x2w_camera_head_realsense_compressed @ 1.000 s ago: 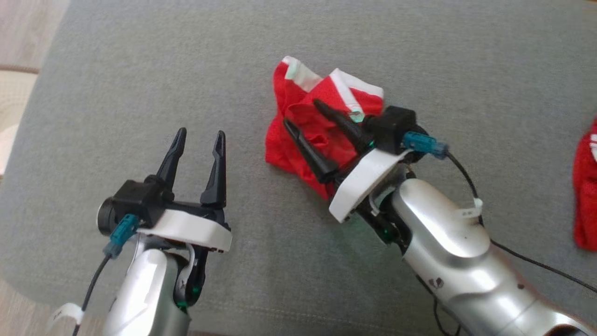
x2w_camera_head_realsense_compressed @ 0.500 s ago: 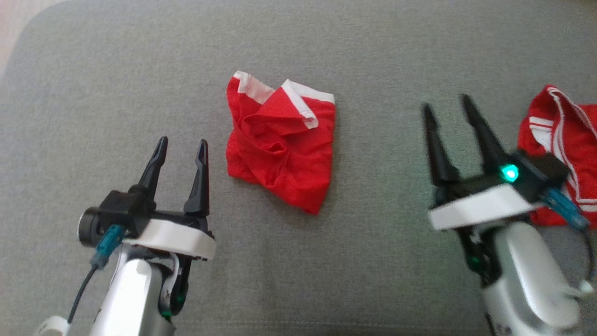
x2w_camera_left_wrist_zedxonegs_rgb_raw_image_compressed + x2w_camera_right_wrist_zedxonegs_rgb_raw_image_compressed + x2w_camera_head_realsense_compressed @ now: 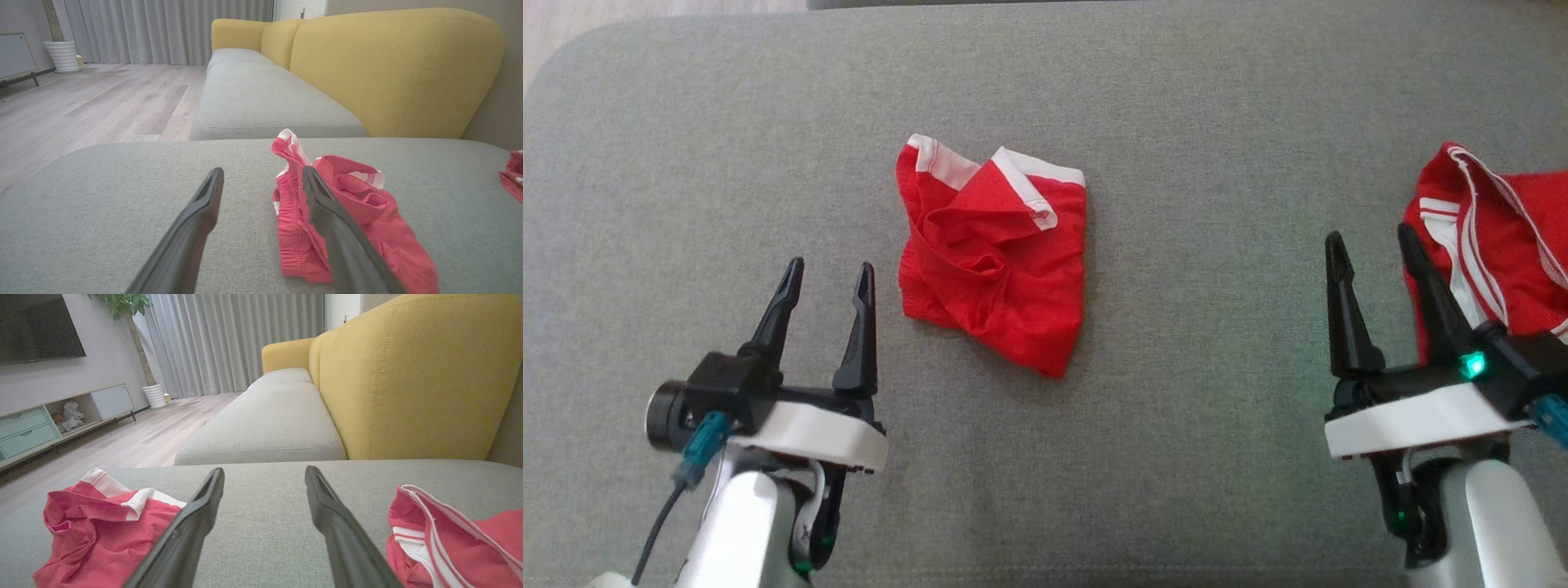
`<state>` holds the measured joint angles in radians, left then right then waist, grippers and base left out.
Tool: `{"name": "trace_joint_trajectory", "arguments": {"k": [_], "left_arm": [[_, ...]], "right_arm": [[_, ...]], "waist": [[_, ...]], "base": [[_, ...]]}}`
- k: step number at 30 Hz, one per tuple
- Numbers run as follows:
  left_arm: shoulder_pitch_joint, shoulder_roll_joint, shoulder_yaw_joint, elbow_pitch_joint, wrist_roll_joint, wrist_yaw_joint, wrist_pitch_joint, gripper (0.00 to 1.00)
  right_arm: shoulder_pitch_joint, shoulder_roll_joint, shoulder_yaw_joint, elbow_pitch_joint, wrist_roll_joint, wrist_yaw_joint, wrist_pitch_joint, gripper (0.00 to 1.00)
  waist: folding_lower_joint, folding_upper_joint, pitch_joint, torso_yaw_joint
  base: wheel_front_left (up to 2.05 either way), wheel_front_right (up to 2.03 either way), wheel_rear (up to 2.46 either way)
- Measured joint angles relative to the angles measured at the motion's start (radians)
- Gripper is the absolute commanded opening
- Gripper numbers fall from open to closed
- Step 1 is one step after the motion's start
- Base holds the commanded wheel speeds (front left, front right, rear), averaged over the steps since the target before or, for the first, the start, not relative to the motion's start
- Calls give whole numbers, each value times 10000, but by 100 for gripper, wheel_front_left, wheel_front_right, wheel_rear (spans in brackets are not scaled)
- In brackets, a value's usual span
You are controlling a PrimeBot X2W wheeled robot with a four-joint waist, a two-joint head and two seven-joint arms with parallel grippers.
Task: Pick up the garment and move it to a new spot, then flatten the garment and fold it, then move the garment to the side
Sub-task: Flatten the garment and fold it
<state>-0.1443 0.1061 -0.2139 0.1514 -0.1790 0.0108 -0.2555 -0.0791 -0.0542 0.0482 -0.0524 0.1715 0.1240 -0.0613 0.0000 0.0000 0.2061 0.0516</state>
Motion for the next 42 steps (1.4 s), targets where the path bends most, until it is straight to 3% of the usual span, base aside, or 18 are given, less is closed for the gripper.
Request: {"name": "trace_joint_trajectory", "arguments": {"k": [16, 17, 18, 21, 25, 30, 42], "left_arm": [[-5, 50, -31, -59, -15, 155, 0, 100], [-12, 50, -42, -67, -15, 155, 0, 100], [-27, 48, -65, -65, -17, 153, 0, 100], [-99, 44, -182, -63, -82, 115, 0, 100], [-461, -54, -353, 10, -88, 56, 0, 100], [-772, -198, -583, 136, -123, -61, -2, 100], [-917, -453, -644, 174, -176, -113, -6, 100]], "right_arm": [[96, 35, -12, 107, -63, 0, 382, 100], [59, 35, 61, 278, -21, 0, 483, 8], [25, 35, 144, 516, 52, 0, 562, 0], [-324, 33, 715, 1377, 184, 0, 679, 0], [-1768, 21, 2579, 2729, 656, 0, 688, 0], [-3077, -19, 4038, 4243, 1187, 0, 527, 0], [-5487, -161, 5018, 7235, 2280, 0, -278, 0]], "waist": [[0, 0, 158, 43], [0, 0, 191, 63], [0, 0, 226, 97], [0, 0, 357, 251], [0, 0, 595, 669], [0, 0, 844, 1184], [1, 0, 1173, 2196]], "base": [[0, 0, 0], [0, 0, 0], [0, 0, 0], [0, 0, 0], [0, 0, 0], [0, 0, 0], [0, 0, 0]]}}
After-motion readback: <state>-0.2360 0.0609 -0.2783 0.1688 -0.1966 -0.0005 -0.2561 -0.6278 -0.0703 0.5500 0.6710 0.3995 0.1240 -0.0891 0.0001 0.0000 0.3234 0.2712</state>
